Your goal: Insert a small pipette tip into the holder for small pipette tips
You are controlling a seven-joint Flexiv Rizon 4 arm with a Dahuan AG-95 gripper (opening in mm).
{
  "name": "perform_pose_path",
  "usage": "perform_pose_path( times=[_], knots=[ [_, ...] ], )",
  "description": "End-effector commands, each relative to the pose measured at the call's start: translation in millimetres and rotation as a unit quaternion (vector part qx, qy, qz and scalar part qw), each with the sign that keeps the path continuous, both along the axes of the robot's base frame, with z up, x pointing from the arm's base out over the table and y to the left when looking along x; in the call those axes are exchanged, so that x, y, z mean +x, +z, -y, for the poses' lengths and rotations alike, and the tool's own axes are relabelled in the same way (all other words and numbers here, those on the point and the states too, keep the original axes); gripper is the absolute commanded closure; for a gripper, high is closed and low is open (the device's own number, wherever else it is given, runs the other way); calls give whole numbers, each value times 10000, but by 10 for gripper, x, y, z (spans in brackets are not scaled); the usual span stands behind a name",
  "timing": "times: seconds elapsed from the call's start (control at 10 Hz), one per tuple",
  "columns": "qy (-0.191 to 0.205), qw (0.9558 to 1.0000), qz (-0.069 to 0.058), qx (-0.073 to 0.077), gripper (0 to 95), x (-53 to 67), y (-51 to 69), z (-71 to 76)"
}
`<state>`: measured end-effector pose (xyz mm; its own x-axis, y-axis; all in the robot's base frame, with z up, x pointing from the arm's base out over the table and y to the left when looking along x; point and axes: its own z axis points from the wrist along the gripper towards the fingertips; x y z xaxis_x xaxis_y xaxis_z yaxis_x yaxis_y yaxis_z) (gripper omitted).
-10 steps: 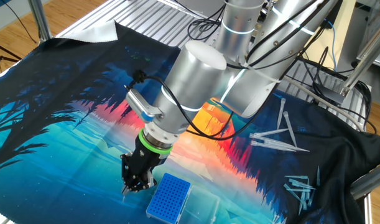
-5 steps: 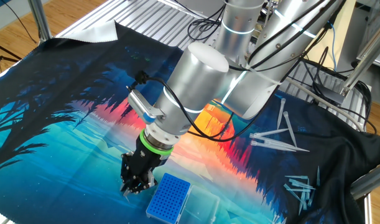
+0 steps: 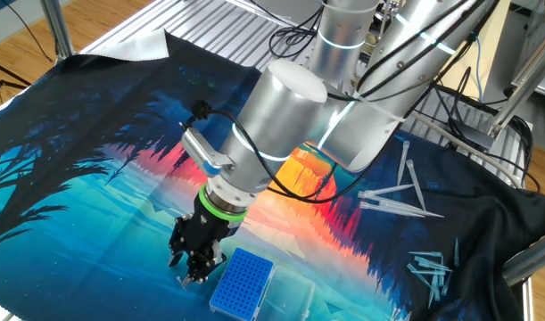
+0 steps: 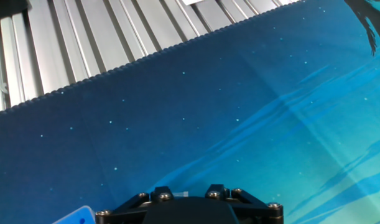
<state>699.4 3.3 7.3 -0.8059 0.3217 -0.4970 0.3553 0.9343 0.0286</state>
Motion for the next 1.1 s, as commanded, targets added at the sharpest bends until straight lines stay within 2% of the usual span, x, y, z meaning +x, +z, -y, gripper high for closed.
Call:
perform_pose_path(
  times=[0.1, 0.2, 0.4, 0.6, 0.9, 1.1],
  knots=[
    [175, 9995, -250, 66, 570, 11, -8, -8],
    [215, 9993, -296, 92, 570, 12, -8, -7],
    [550, 9970, -552, -18, 570, 11, -7, -7],
    [652, 9957, -654, -10, 570, 11, -4, -7],
    [737, 9948, -696, -42, 570, 11, 0, -6],
    [969, 9921, -781, -148, 570, 11, 0, -6]
  ],
)
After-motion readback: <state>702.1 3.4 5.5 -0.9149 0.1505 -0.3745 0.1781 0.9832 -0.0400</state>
